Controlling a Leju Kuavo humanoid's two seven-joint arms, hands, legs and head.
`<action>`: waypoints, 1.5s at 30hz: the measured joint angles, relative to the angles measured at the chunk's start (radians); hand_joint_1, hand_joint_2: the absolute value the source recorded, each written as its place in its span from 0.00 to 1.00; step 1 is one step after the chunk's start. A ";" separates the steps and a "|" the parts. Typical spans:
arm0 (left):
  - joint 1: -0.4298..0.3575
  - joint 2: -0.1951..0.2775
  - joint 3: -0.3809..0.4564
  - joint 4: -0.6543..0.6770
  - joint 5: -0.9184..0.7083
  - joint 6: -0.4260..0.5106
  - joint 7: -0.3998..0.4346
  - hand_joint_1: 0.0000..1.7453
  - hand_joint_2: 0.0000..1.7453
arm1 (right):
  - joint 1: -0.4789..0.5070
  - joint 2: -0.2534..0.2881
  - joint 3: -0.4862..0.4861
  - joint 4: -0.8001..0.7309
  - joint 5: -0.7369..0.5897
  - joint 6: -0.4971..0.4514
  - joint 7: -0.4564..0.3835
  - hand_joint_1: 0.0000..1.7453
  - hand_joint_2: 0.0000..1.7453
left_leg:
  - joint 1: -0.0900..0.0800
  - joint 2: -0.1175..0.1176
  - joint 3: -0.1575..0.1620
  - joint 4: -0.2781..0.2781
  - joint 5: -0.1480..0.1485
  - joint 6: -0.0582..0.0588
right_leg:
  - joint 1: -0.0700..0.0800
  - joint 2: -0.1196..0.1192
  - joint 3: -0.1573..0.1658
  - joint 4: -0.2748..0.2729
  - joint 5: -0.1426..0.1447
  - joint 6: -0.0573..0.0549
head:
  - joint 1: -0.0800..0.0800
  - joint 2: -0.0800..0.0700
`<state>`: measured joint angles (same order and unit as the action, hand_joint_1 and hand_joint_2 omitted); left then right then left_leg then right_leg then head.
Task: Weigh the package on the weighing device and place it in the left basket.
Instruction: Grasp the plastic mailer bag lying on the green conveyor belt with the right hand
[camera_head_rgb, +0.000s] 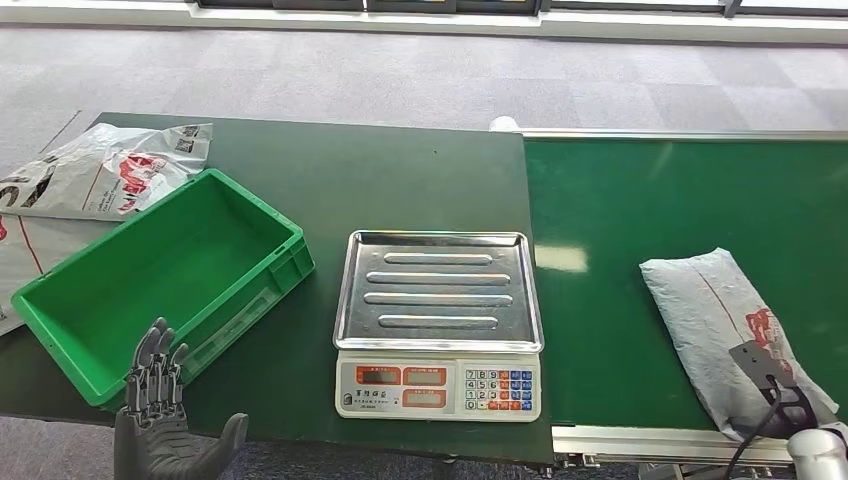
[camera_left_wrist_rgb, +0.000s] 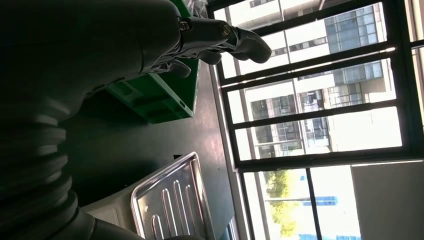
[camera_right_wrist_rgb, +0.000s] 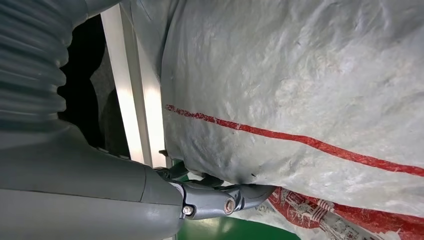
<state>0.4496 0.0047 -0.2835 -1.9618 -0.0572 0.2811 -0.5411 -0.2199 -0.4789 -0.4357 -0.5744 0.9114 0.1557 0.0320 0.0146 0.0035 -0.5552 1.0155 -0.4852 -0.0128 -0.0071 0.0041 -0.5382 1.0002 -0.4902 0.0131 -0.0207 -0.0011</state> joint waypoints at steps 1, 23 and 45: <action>0.000 0.000 0.000 0.000 0.000 0.000 0.000 0.00 1.00 | -0.005 0.000 0.000 0.009 0.000 0.001 0.000 0.66 1.00 | 0.000 0.000 0.000 0.000 0.000 0.000 | 0.000 0.000 0.002 -0.001 0.000 0.000 | 0.000 0.000; 0.007 -0.039 0.034 -0.013 -0.033 0.002 0.000 0.00 1.00 | -0.067 0.073 0.126 -0.203 -0.428 -0.249 -0.164 1.00 1.00 | -0.003 -0.006 -0.008 0.000 0.007 0.001 | -0.004 -0.004 -0.007 0.002 0.005 0.004 | 0.000 0.000; -0.046 -0.050 0.011 0.031 -0.064 0.093 -0.049 0.00 1.00 | -0.168 0.300 0.850 -1.041 -0.780 -0.577 -0.383 1.00 1.00 | -0.003 -0.004 -0.016 -0.002 0.015 -0.008 | -0.001 -0.002 -0.021 0.008 0.008 -0.006 | 0.000 0.000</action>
<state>0.4041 -0.0458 -0.2727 -1.9311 -0.1212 0.3742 -0.5898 -0.3884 -0.1790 0.4142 -1.6154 0.1316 -0.4211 -0.3505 0.0115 -0.0002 -0.5710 1.0134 -0.4706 -0.0212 -0.0078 0.0025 -0.5596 1.0084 -0.4822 0.0068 -0.0208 -0.0011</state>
